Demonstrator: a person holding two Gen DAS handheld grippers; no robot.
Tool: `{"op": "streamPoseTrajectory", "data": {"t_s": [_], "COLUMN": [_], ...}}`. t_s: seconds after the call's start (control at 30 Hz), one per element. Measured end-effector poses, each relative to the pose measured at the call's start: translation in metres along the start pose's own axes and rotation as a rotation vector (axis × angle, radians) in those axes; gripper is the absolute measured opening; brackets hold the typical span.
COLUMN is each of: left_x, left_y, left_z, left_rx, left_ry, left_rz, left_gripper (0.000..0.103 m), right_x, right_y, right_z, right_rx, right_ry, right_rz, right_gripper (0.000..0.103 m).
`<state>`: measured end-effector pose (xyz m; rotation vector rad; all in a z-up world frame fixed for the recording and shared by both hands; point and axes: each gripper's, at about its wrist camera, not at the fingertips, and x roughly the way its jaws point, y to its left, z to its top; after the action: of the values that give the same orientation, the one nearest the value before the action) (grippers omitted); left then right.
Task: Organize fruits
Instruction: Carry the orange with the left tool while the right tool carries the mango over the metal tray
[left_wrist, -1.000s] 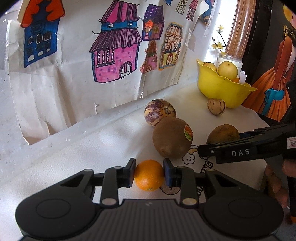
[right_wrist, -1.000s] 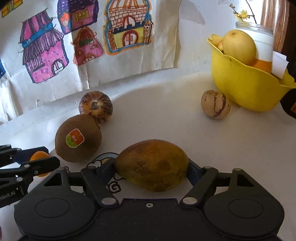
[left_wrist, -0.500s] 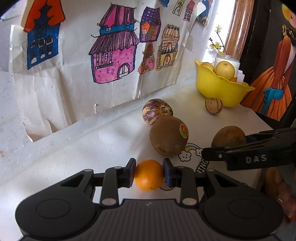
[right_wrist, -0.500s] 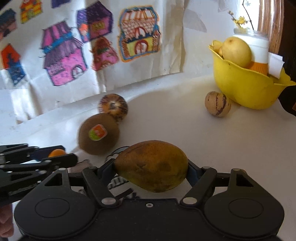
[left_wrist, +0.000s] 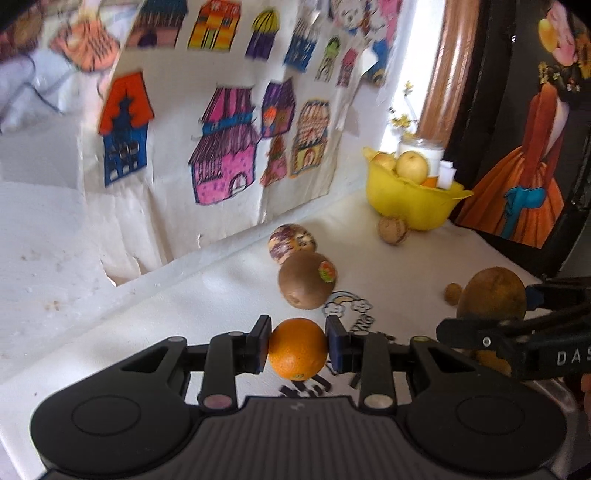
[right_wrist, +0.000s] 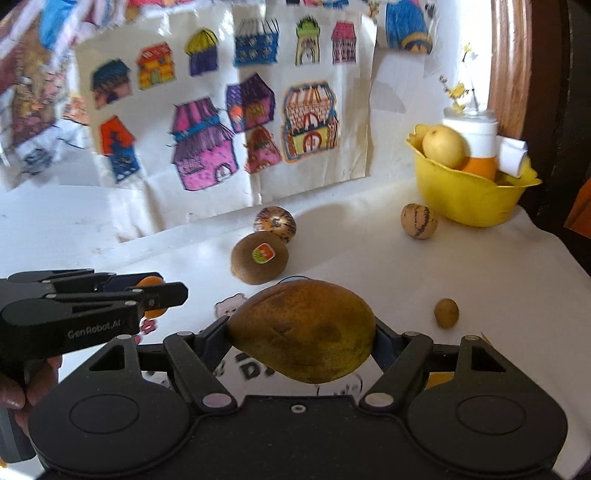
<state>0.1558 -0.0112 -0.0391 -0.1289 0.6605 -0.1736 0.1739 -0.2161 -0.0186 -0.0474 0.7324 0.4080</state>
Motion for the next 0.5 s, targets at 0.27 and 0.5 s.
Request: {"op": "streamPoseTrajectory", "data": {"t_s": [0.27, 0.5], "left_x": [-0.048, -0.076], "left_y": [-0.033, -0.062], "left_z": [-0.007, -0.021], "left_rx": [0.043, 0.081], "left_ry": [-0.042, -0.048], "left_rz": [-0.048, -0.09], "left_gripper": [0.034, 0.034], "right_x": [-0.064, -0.113], "right_y": [0.009, 0.004], "right_z": [-0.026, -0.052], "right_rx": [-0.004, 0.013], "right_ry": [-0.041, -0.068], "right_rz": [-0.028, -0.07], "right_gripper": [0.078, 0.078]}}
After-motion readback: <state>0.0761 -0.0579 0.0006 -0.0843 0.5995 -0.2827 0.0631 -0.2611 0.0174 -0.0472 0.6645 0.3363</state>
